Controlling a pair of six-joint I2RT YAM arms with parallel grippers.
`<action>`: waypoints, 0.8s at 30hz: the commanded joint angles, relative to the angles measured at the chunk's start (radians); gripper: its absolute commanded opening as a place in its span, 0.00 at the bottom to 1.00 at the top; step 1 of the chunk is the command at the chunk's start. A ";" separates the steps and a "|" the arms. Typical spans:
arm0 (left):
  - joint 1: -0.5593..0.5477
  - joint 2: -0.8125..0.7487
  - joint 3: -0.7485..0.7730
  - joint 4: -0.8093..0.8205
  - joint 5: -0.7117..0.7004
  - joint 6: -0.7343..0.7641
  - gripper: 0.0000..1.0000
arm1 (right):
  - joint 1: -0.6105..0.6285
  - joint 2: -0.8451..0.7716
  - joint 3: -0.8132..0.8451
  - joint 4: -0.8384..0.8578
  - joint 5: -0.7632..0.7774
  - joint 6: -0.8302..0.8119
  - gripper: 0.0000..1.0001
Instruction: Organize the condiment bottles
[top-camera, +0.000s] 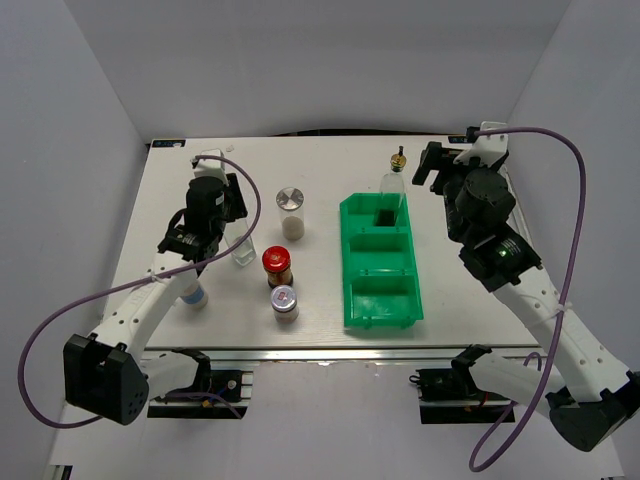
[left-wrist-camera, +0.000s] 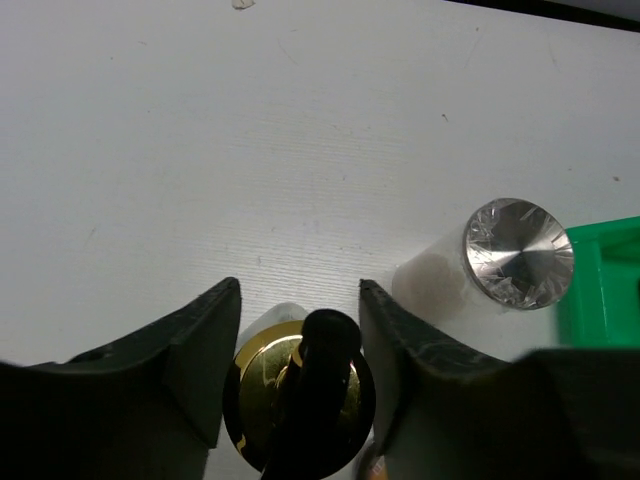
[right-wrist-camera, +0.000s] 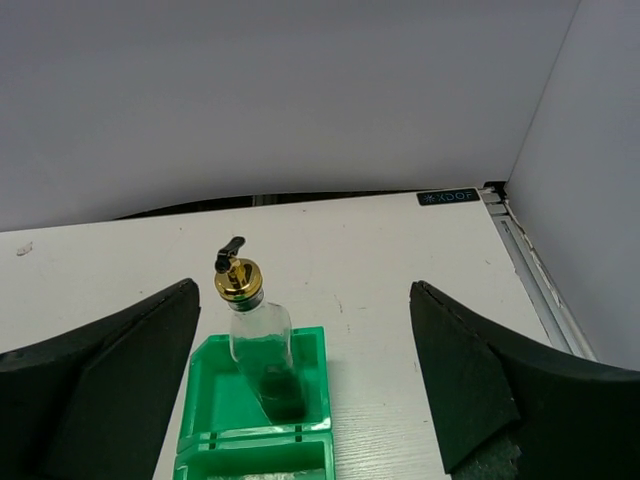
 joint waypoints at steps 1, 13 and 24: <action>-0.005 -0.009 0.029 0.029 -0.041 0.007 0.58 | -0.006 -0.023 -0.013 0.051 0.023 -0.022 0.89; -0.013 0.007 0.015 0.057 -0.058 0.010 0.06 | -0.006 -0.069 -0.086 0.042 0.061 -0.002 0.89; -0.015 0.014 0.202 0.063 -0.163 -0.004 0.00 | -0.046 -0.255 -0.281 -0.025 0.261 0.162 0.89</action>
